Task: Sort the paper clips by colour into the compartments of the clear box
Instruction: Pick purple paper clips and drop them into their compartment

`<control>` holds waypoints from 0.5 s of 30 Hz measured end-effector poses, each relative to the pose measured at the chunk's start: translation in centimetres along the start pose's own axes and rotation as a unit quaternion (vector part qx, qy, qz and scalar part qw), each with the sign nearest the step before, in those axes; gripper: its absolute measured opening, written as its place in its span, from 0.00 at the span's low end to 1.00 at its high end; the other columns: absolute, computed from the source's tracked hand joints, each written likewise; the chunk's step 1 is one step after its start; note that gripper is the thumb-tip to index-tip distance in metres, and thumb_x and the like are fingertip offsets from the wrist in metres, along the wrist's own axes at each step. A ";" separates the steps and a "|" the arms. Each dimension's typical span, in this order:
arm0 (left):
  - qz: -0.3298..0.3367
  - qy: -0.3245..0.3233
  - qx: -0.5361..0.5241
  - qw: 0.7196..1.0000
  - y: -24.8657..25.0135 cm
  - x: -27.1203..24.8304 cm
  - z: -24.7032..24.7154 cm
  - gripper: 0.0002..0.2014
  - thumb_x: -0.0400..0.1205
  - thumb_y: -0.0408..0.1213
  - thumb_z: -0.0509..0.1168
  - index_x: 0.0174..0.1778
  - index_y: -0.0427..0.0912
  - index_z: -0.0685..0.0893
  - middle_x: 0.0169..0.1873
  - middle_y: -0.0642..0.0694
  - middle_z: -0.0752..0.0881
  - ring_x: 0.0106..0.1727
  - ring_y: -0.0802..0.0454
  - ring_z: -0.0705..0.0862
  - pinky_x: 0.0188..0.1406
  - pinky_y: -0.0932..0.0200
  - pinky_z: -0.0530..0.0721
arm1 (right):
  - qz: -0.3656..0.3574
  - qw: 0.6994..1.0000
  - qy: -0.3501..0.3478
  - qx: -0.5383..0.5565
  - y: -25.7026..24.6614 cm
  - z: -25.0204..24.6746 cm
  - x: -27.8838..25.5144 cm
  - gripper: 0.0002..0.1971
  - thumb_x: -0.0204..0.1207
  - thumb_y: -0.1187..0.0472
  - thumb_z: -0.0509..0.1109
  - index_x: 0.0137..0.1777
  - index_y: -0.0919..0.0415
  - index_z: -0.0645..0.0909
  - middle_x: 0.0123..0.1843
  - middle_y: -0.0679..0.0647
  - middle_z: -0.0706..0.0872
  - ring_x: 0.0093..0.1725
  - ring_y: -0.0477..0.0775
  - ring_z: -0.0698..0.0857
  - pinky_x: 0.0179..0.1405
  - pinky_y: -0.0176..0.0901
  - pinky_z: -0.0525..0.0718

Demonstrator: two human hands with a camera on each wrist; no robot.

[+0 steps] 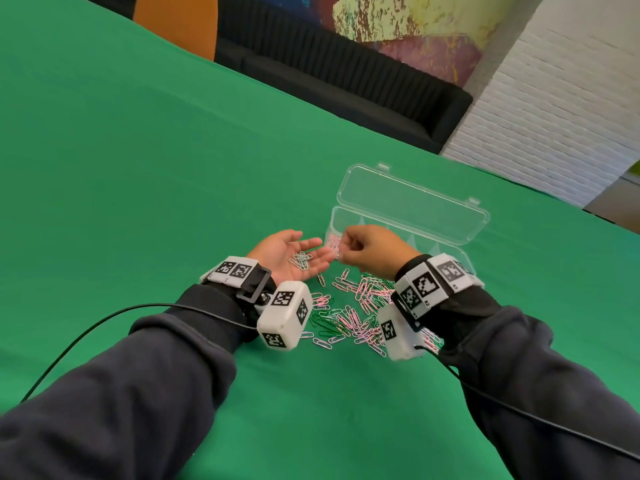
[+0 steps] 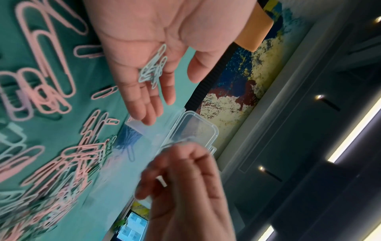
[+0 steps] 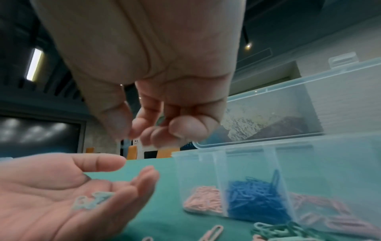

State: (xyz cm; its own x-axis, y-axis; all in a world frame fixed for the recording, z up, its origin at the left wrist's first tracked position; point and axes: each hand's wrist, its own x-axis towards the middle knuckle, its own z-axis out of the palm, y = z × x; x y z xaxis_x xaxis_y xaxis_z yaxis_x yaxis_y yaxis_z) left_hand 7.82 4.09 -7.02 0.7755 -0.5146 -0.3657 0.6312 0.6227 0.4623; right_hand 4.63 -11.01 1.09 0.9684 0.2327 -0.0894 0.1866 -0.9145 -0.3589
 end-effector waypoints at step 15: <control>0.052 0.044 -0.054 0.996 0.3 0.0 -0.4 0.19 0.88 0.38 0.48 0.43 0.30 0.78 0.39 0.34 0.82 0.27 0.44 0.88 0.24 0.58 0.87 | 0.025 0.970 -0.181 -0.158 0.2 3.7 -1.6 0.05 0.74 0.63 0.70 0.40 0.55 0.77 0.41 0.49 0.81 0.43 0.49 0.78 0.44 0.39 0.74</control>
State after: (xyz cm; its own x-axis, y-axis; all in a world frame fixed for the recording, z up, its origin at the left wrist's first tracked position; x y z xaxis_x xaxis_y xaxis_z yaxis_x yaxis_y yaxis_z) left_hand 8.01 4.46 -7.21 0.8313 -0.3939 -0.3922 0.5419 0.7315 0.4138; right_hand 2.48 -10.34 -2.26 0.8662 0.2349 -0.4410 0.2386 -0.9699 -0.0480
